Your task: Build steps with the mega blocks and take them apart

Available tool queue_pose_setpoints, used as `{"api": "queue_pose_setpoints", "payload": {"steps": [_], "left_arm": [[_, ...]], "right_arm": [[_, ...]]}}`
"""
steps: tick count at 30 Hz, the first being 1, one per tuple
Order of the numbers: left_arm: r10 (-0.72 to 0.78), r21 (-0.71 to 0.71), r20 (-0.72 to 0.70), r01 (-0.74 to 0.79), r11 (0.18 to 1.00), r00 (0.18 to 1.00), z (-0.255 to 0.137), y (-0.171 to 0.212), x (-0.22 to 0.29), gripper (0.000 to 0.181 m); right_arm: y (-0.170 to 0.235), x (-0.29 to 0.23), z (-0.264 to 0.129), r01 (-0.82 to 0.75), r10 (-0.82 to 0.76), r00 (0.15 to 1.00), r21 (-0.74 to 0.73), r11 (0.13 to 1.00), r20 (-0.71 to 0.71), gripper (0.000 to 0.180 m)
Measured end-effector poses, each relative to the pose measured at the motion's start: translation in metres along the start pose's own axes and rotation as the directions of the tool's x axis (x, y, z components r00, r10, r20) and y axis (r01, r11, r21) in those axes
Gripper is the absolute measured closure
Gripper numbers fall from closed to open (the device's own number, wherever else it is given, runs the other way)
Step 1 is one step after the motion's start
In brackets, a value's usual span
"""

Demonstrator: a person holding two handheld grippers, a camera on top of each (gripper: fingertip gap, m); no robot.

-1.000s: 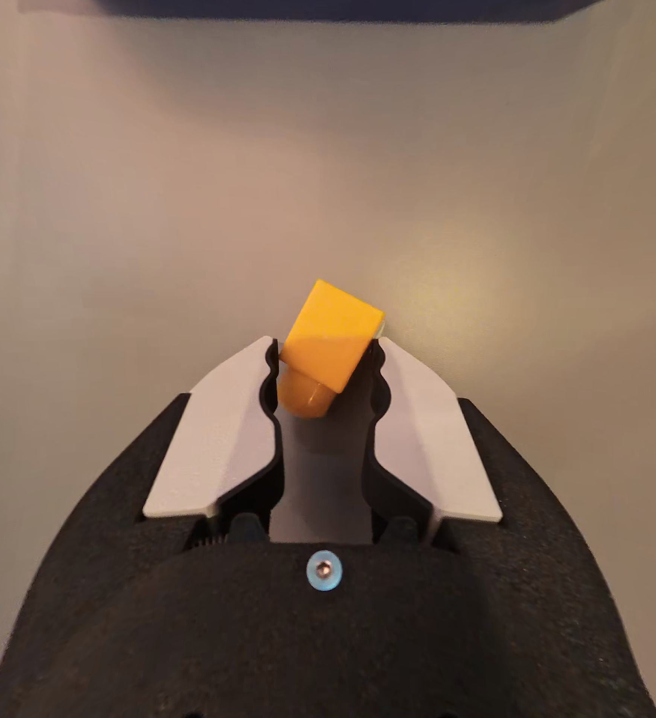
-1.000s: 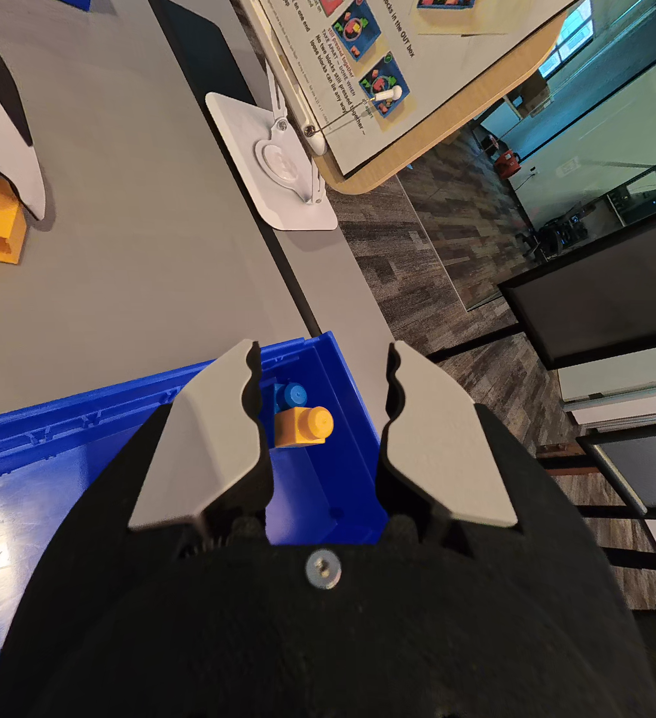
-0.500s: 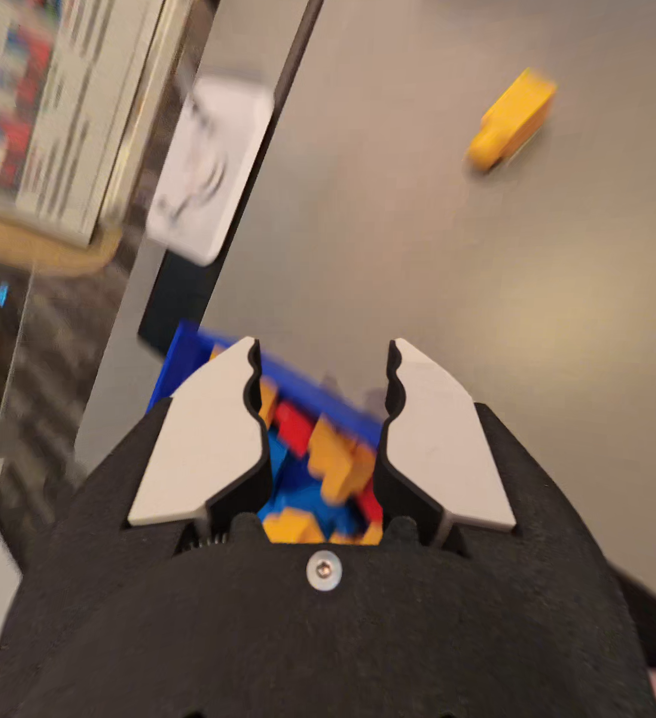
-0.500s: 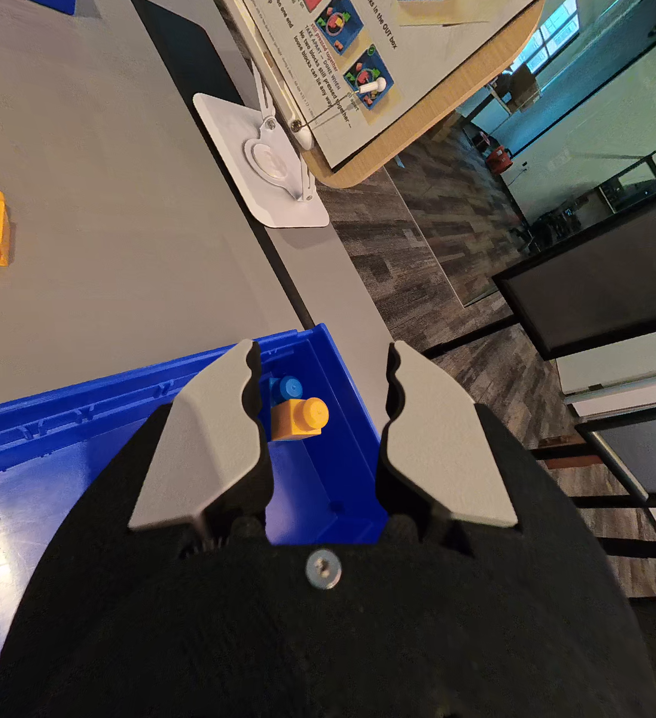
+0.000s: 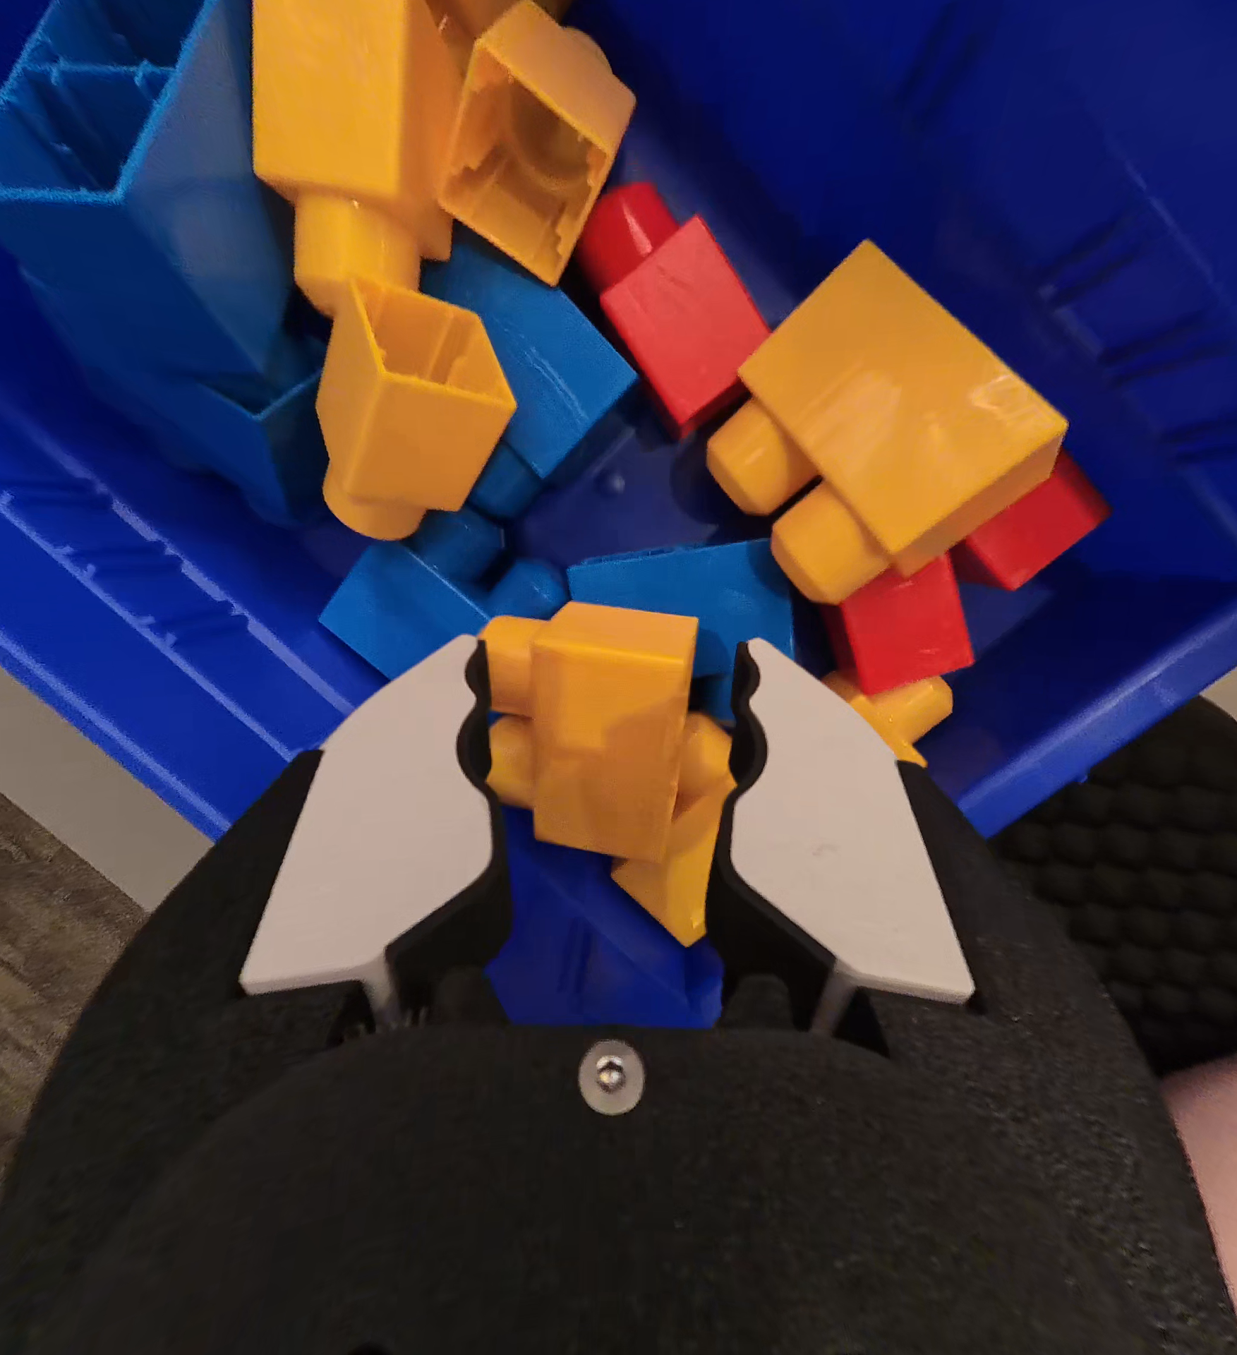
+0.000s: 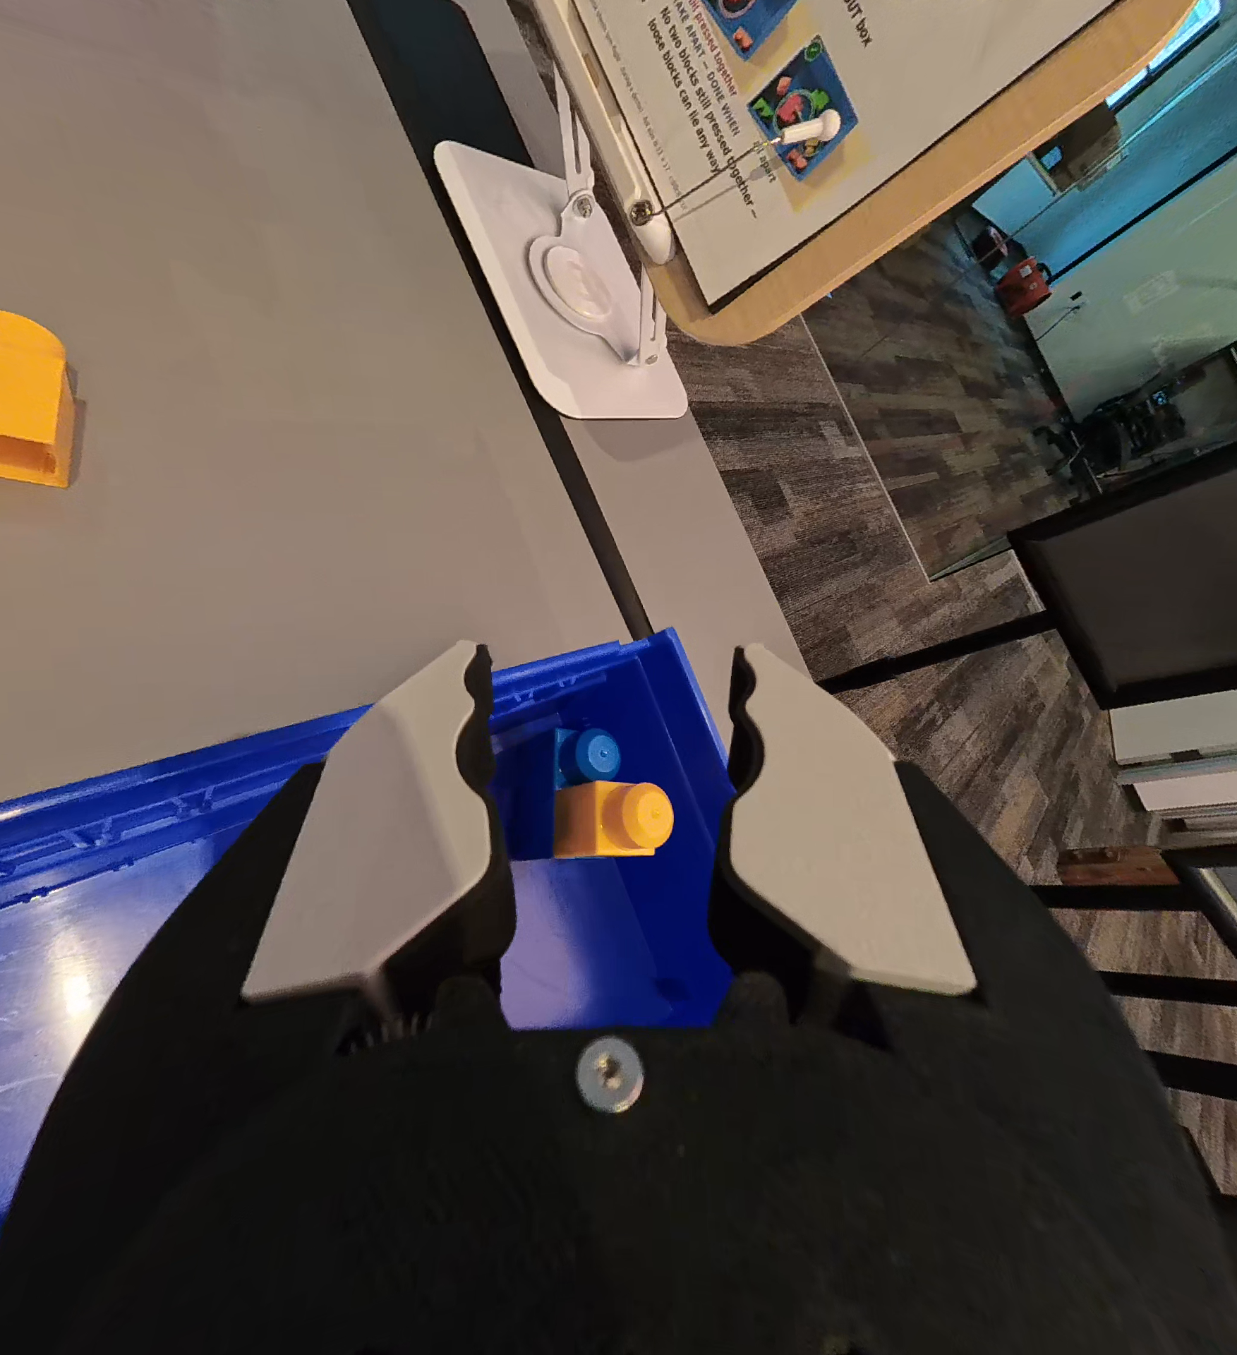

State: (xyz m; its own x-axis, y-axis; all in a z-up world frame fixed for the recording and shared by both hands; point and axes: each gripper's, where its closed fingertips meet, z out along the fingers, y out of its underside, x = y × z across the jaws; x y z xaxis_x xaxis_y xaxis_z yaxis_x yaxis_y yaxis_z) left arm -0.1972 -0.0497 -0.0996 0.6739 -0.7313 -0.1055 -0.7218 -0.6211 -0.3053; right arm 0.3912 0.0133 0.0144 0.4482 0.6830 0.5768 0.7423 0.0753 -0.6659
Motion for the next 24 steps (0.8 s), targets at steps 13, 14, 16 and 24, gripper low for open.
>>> {"api": "queue_pose_setpoints", "payload": {"steps": [13, 14, 16, 24], "left_arm": [[0.030, -0.129, 0.086, -0.018, 0.992, 0.996, 0.010, 0.015, -0.009, 0.114], [0.036, -0.137, 0.093, -0.023, 0.990, 0.995, 0.011, 0.015, -0.010, 0.115], [0.040, -0.144, 0.100, -0.025, 0.989, 0.994, 0.011, 0.016, -0.010, 0.115], [0.035, -0.063, 0.175, -0.025, 0.998, 0.984, -0.013, 0.007, -0.015, 0.116]], "right_arm": [[0.001, -0.012, 0.011, 0.042, -0.040, 0.998, -0.025, 0.999, 0.053, 0.117], [0.001, -0.012, 0.011, 0.042, -0.040, 0.998, -0.026, 0.999, 0.054, 0.117], [0.000, -0.012, 0.010, 0.041, -0.040, 0.998, -0.021, 0.999, 0.052, 0.117], [-0.002, -0.011, 0.009, 0.043, -0.043, 0.998, -0.007, 0.999, 0.045, 0.117]]}}
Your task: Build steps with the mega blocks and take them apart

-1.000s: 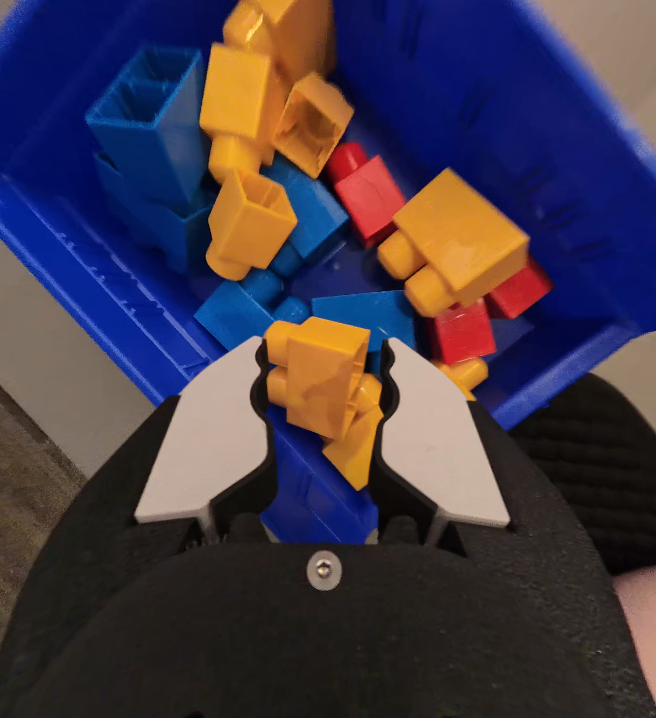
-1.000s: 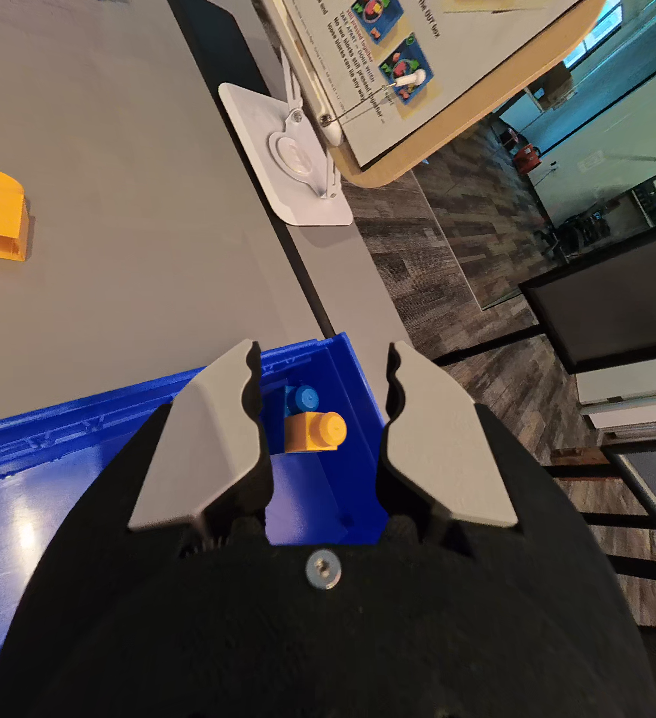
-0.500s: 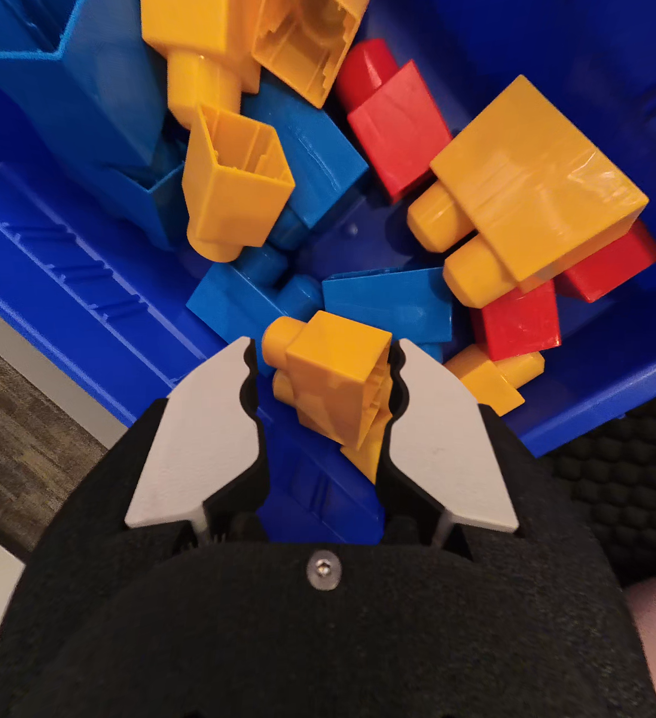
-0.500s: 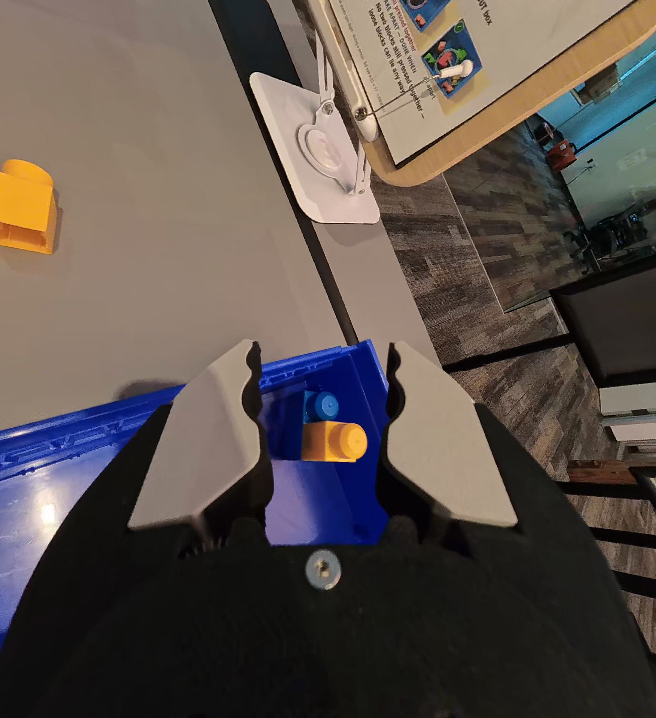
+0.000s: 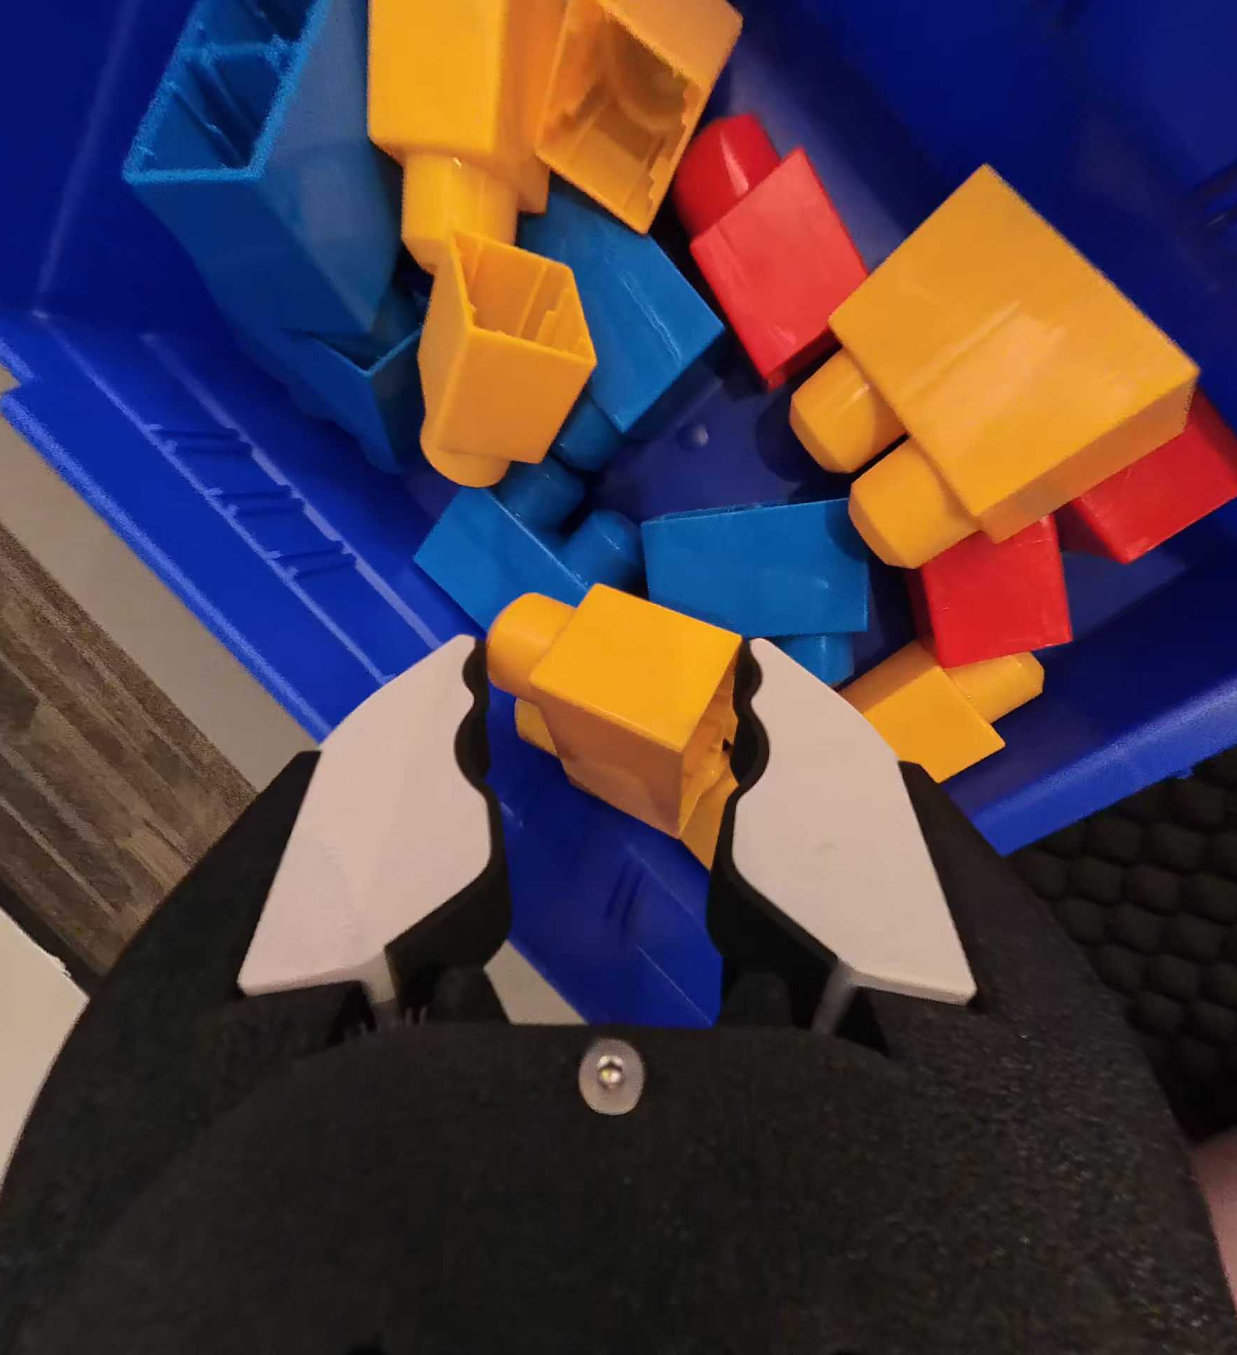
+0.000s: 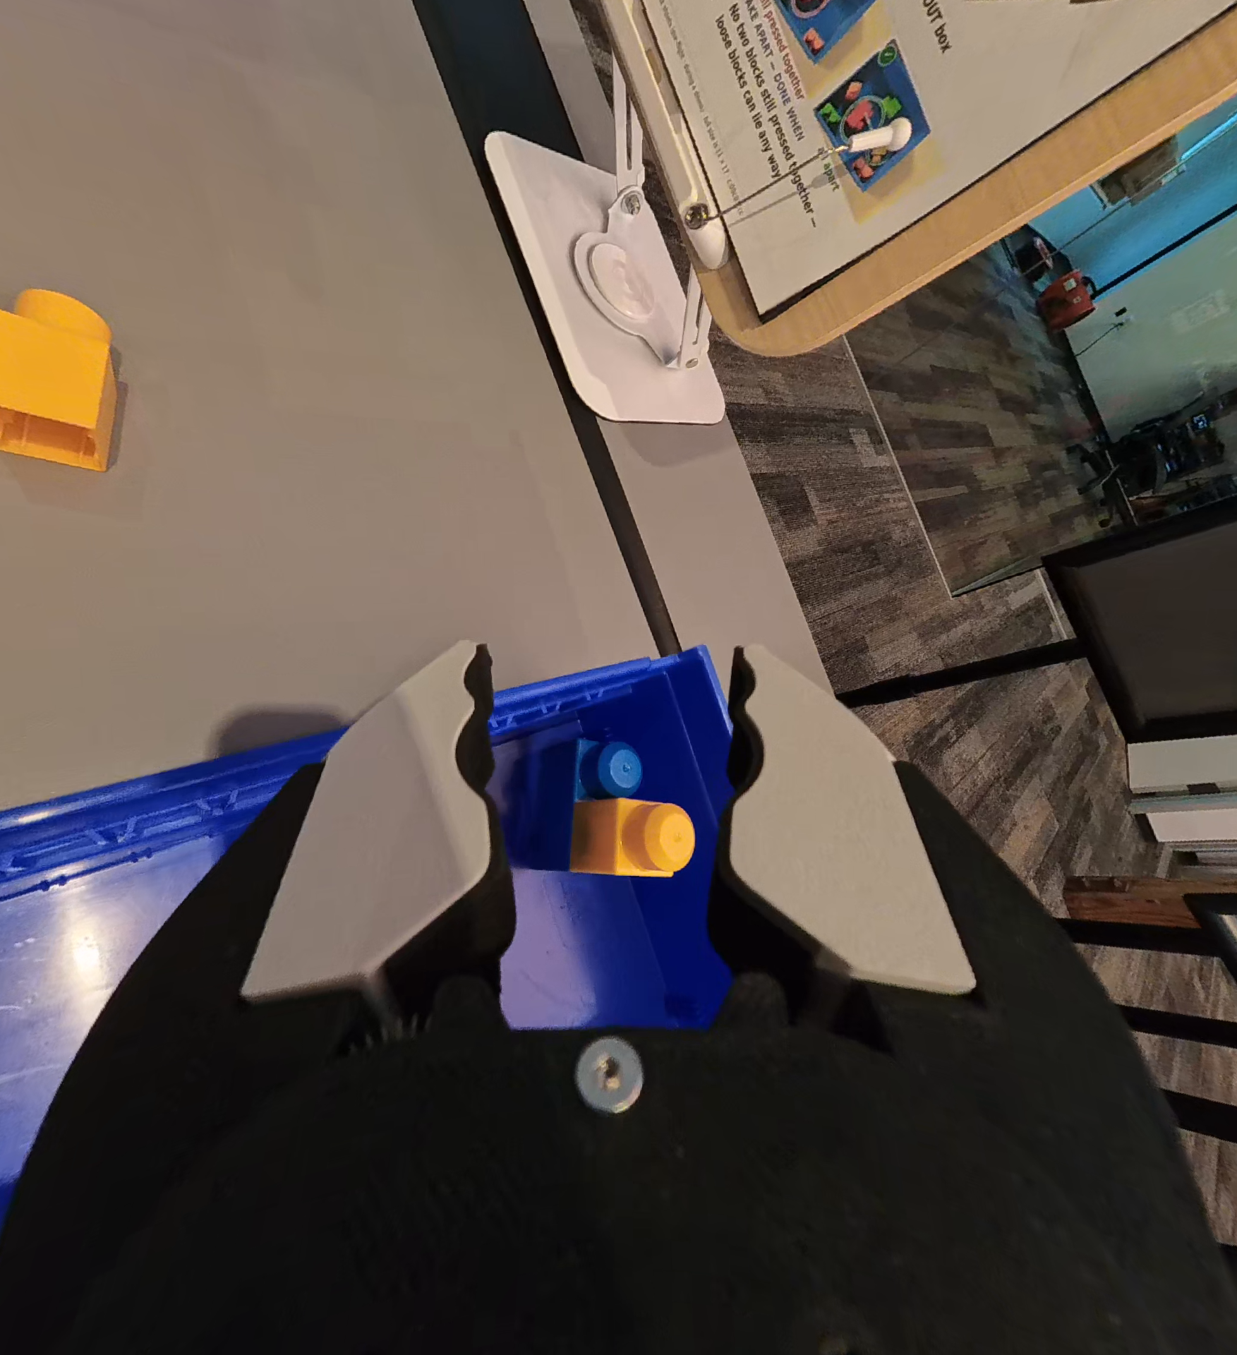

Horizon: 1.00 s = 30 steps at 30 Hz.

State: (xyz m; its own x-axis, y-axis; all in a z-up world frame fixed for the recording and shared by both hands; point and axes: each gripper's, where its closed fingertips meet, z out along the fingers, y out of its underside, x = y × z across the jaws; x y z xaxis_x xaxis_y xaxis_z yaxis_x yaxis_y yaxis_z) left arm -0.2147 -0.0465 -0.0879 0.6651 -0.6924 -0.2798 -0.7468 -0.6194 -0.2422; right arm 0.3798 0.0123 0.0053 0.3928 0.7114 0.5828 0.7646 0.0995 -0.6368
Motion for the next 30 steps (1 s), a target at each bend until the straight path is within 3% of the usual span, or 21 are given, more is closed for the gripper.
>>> {"api": "queue_pose_setpoints", "payload": {"steps": [3, 6, 9, 11, 15, 18, 21, 23, 27, 28, 30], "left_arm": [[0.023, 0.132, 0.033, -0.027, 0.991, 0.999, -0.025, -0.019, 0.002, 0.116], [0.086, 0.388, 0.057, -0.102, 0.916, 0.995, -0.069, -0.062, 0.016, 0.116], [0.194, 0.641, 0.047, -0.178, 0.747, 0.980, -0.123, -0.108, 0.052, 0.116], [0.284, 0.772, 0.019, -0.195, 0.605, 0.959, -0.158, -0.135, 0.086, 0.116], [0.498, 0.913, -0.051, -0.162, 0.376, 0.866, -0.203, -0.170, 0.159, 0.116], [0.628, 0.962, -0.129, -0.057, 0.267, 0.767, -0.226, -0.184, 0.205, 0.116], [0.700, 0.972, -0.166, -0.002, 0.233, 0.695, -0.231, -0.192, 0.233, 0.116], [0.721, 0.971, -0.185, 0.010, 0.240, 0.668, -0.227, -0.196, 0.244, 0.116], [0.725, 0.970, -0.185, 0.003, 0.245, 0.663, -0.219, -0.202, 0.251, 0.116], [0.727, 0.969, -0.190, 0.005, 0.249, 0.660, -0.219, -0.202, 0.251, 0.116], [0.719, 0.969, -0.189, 0.006, 0.249, 0.669, -0.218, -0.202, 0.248, 0.116]], "right_arm": [[-0.014, -0.003, 0.004, 0.013, -0.013, 1.000, 0.024, 1.000, 0.002, 0.117], [-0.055, -0.017, 0.015, 0.026, -0.031, 0.999, 0.124, 0.992, 0.037, 0.117], [-0.132, -0.056, 0.027, -0.005, -0.052, 0.987, 0.356, 0.935, 0.151, 0.117], [-0.193, -0.100, 0.027, -0.124, -0.069, 0.946, 0.548, 0.827, 0.318, 0.117], [-0.268, -0.171, 0.017, -0.445, -0.089, 0.782, 0.653, 0.612, 0.617, 0.116], [-0.285, -0.180, 0.011, -0.696, -0.050, 0.613, 0.569, 0.439, 0.789, 0.103], [-0.286, -0.182, -0.002, -0.905, -0.124, 0.292, 0.315, 0.284, 0.949, 0.108], [-0.287, -0.190, -0.002, -0.946, -0.151, 0.141, 0.178, 0.272, 0.978, 0.113], [-0.289, -0.213, -0.010, -0.946, -0.253, -0.022, 0.062, 0.318, 0.967, 0.126], [-0.288, -0.215, -0.011, -0.945, -0.273, -0.050, 0.043, 0.325, 0.961, 0.138], [-0.287, -0.214, -0.010, -0.949, -0.269, -0.041, 0.048, 0.313, 0.962, 0.140]]}}
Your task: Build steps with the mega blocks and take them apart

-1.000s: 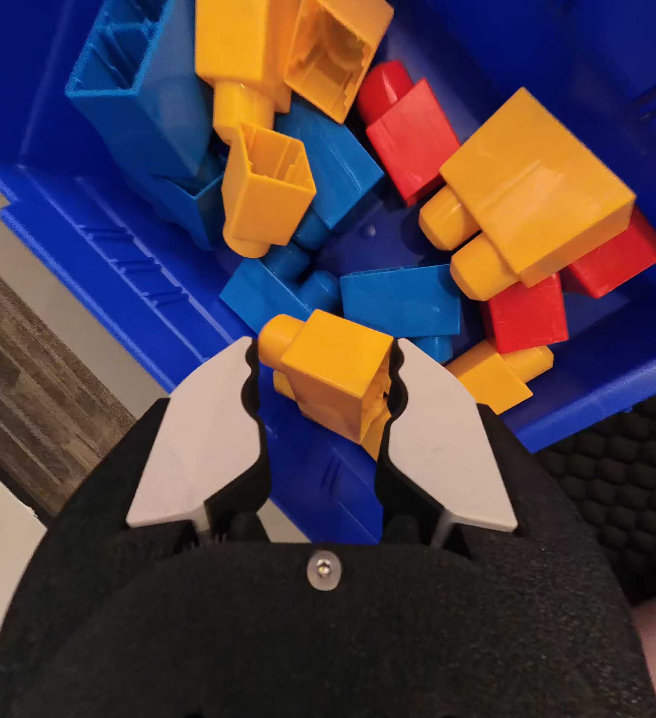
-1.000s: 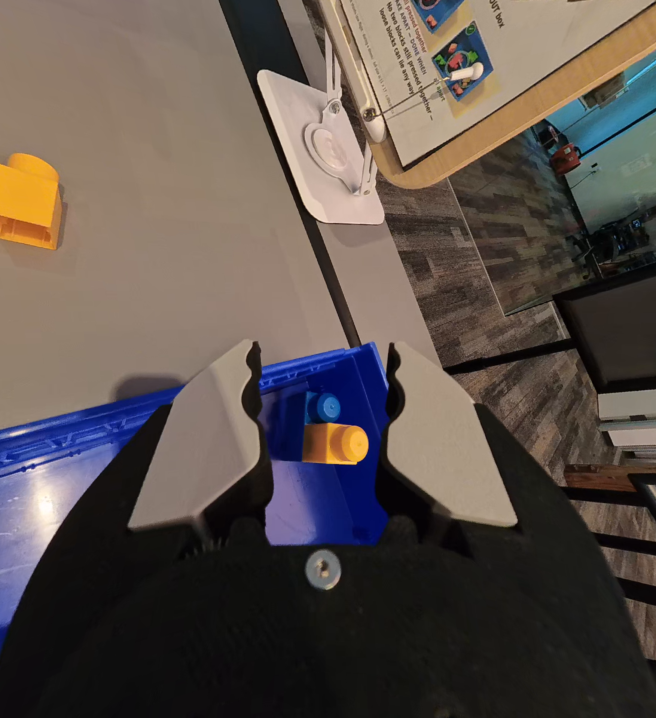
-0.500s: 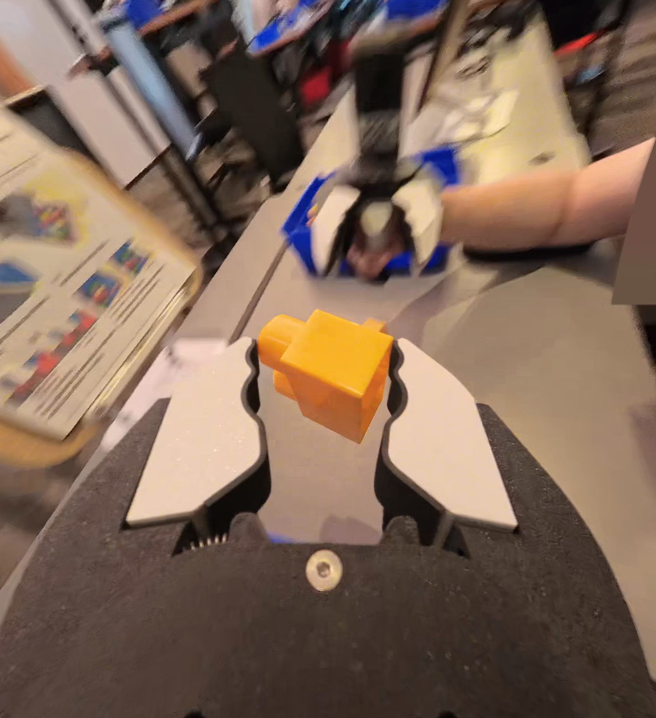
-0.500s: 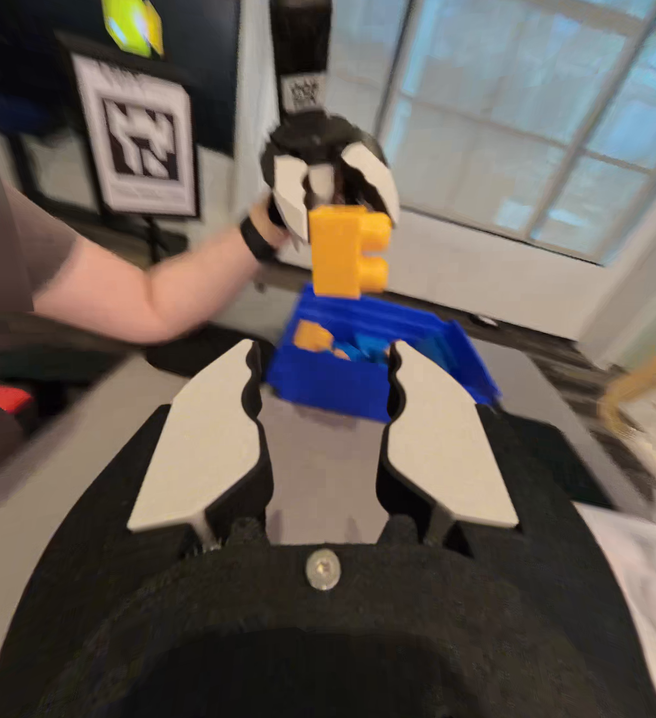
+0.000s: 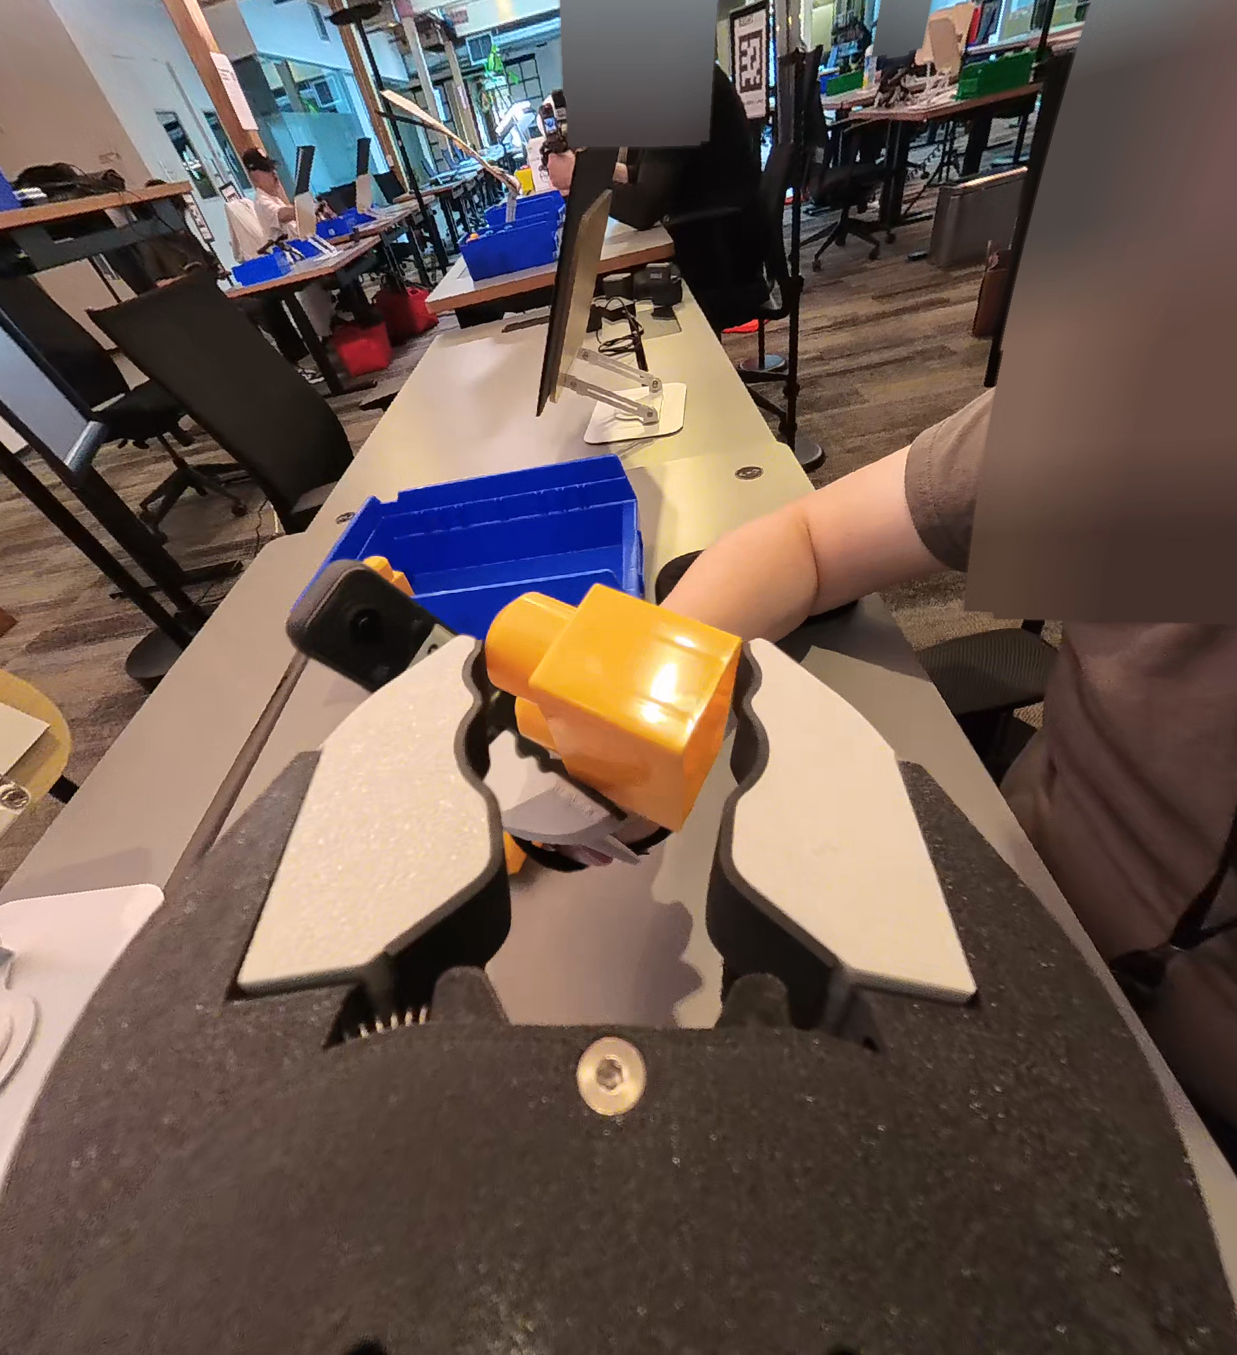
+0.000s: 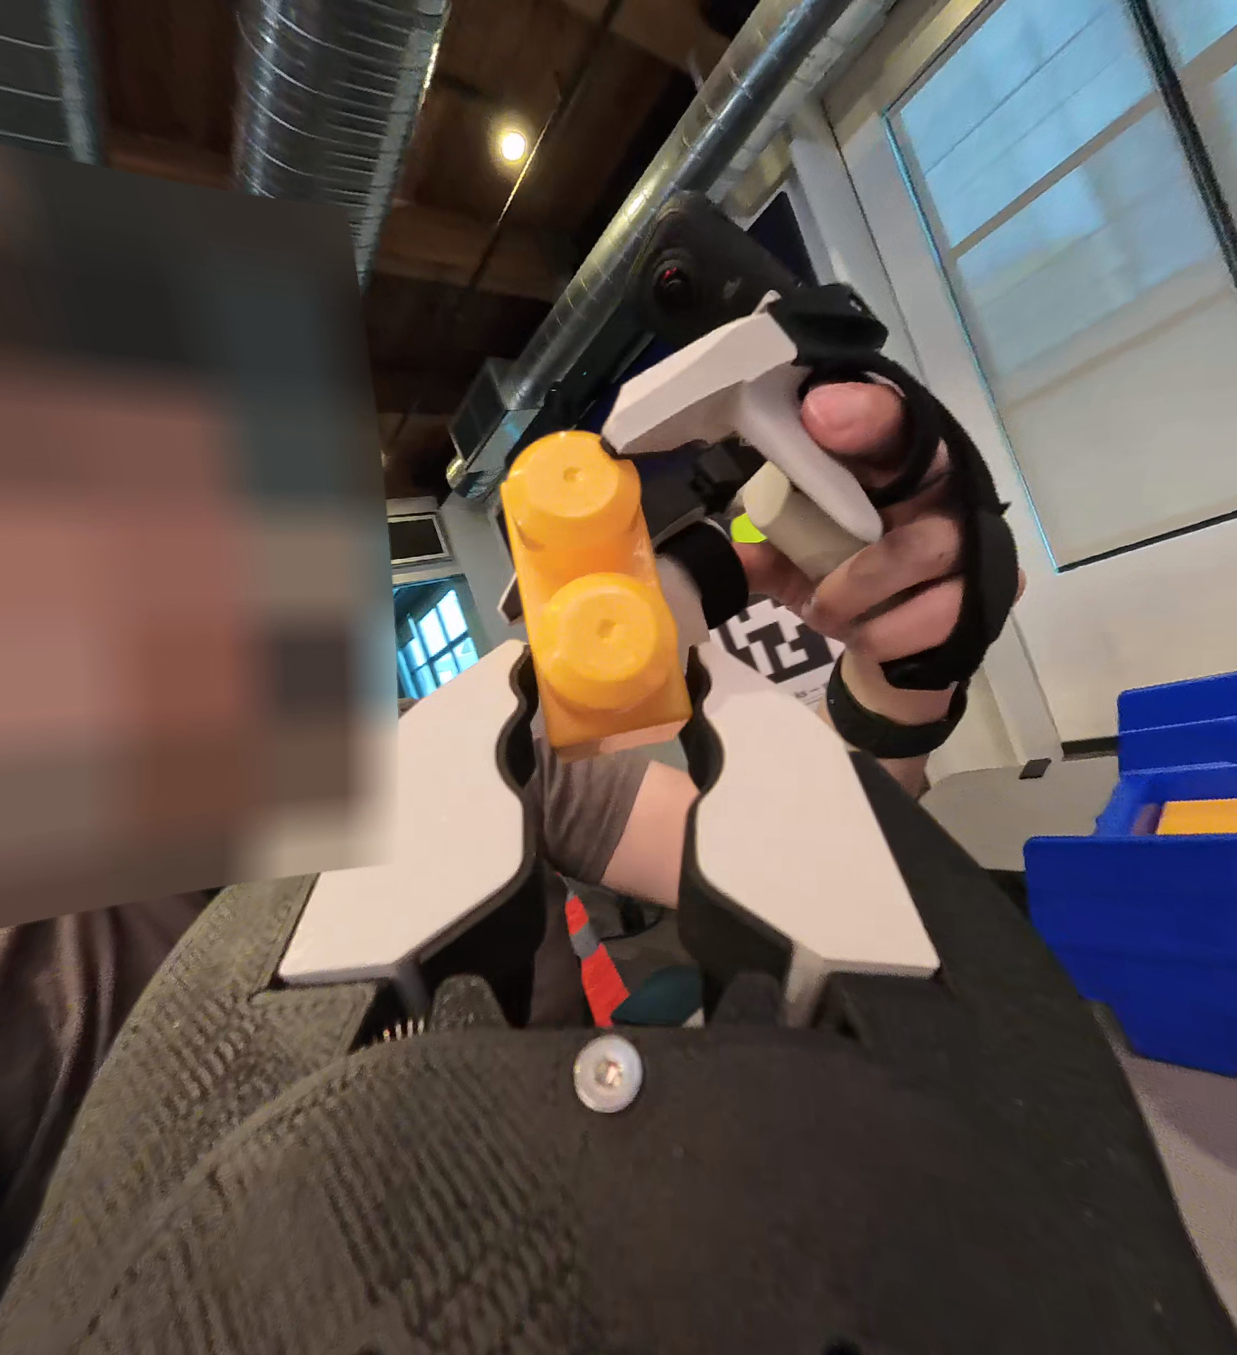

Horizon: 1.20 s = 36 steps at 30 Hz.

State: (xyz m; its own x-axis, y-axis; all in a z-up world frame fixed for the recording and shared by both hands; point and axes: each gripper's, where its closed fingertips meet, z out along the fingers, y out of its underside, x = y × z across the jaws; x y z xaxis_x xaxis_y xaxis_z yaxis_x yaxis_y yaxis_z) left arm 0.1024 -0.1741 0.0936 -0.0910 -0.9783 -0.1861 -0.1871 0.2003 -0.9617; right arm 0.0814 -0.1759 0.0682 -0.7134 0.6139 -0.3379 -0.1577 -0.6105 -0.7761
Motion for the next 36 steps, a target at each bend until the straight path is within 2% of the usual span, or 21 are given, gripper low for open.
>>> {"api": "queue_pose_setpoints", "payload": {"steps": [3, 5, 6, 8, 10, 12, 15, 18, 21, 29, 36], "left_arm": [[-0.047, -0.009, 0.065, 0.047, 0.999, 0.997, -0.007, 0.002, -0.012, 0.115], [-0.060, -0.051, 0.159, 0.069, 0.996, 0.985, -0.014, 0.008, -0.026, 0.104], [-0.049, -0.076, 0.195, 0.065, 0.995, 0.980, -0.017, 0.012, -0.030, 0.105], [-0.020, -0.113, 0.261, 0.051, 0.992, 0.965, -0.021, 0.017, -0.038, 0.104], [0.007, -0.159, 0.322, 0.047, 0.986, 0.947, -0.022, 0.023, -0.045, 0.108], [0.016, -0.203, 0.338, 0.056, 0.978, 0.941, -0.017, 0.031, -0.048, 0.115], [0.043, -0.259, 0.333, 0.047, 0.965, 0.942, -0.006, 0.043, -0.048, 0.119], [0.058, -0.284, 0.312, 0.034, 0.958, 0.948, 0.006, 0.050, -0.046, 0.121], [0.056, -0.288, 0.284, 0.030, 0.957, 0.957, 0.013, 0.053, -0.042, 0.130], [0.040, -0.231, 0.254, 0.021, 0.973, 0.967, 0.015, 0.046, -0.038, 0.140], [0.042, -0.247, 0.232, 0.018, 0.969, 0.972, 0.018, 0.049, -0.035, 0.144]], "right_arm": [[-0.006, 0.003, -0.004, 0.031, -0.033, 0.997, -0.032, 0.999, -0.067, 0.142], [-0.012, 0.009, -0.011, 0.115, -0.132, 0.976, -0.107, 0.988, -0.175, 0.142], [-0.014, 0.014, -0.016, 0.171, -0.212, 0.944, -0.173, 0.970, -0.252, 0.142], [-0.022, 0.022, -0.028, 0.281, -0.405, 0.830, -0.339, 0.898, -0.383, 0.142], [-0.030, 0.020, -0.036, 0.354, -0.580, 0.694, -0.500, 0.790, -0.426, 0.142], [-0.032, 0.018, -0.042, 0.335, -0.691, 0.584, -0.649, 0.683, -0.426, 0.142], [-0.032, 0.017, -0.047, 0.285, -0.787, 0.464, -0.773, 0.566, -0.406, 0.142], [-0.026, 0.018, -0.045, 0.244, -0.805, 0.445, -0.811, 0.531, -0.393, 0.142], [-0.022, 0.019, -0.046, 0.223, -0.812, 0.440, -0.830, 0.512, -0.383, 0.142], [-0.024, 0.016, -0.052, 0.203, -0.837, 0.415, -0.861, 0.466, -0.356, 0.142], [-0.023, 0.016, -0.049, 0.212, -0.829, 0.431, -0.853, 0.477, -0.356, 0.142]]}}
